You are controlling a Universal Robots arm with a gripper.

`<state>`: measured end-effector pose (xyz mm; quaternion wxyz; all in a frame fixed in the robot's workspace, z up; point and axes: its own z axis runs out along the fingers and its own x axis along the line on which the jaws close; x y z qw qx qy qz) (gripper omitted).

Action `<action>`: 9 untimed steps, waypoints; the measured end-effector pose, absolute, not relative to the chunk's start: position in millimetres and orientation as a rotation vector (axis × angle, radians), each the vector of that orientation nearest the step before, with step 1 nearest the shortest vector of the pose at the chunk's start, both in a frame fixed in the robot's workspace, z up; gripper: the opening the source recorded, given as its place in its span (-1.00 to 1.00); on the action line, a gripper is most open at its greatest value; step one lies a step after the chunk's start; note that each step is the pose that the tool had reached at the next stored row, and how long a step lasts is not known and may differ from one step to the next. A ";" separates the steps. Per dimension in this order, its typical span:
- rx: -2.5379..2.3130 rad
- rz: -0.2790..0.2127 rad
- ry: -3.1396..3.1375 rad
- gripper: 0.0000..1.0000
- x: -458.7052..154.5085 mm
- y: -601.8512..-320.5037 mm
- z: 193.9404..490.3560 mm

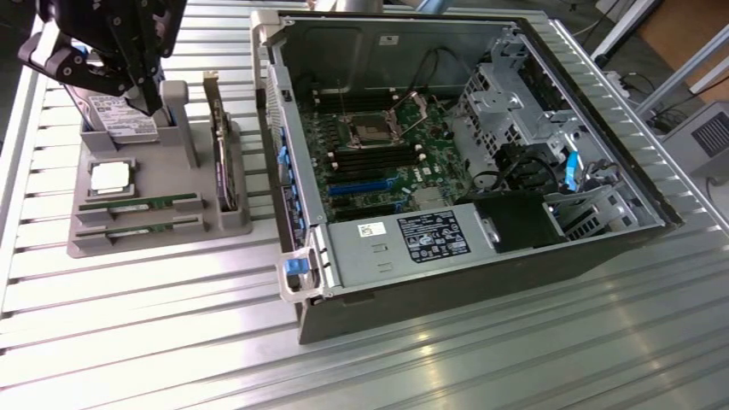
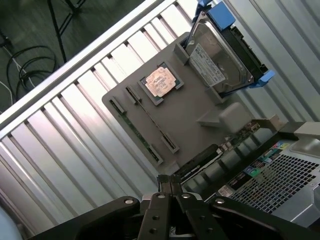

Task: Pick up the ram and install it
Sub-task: 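Pick up the ram and move it above insertion slot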

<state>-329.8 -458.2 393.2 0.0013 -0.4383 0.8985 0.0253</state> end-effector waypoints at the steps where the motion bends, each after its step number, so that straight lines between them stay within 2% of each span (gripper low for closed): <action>1: -1.384 0.080 2.817 -0.80 -329.8 -458.2 393.3; 9: -1.445 0.080 2.787 -0.80 -329.8 -458.3 393.3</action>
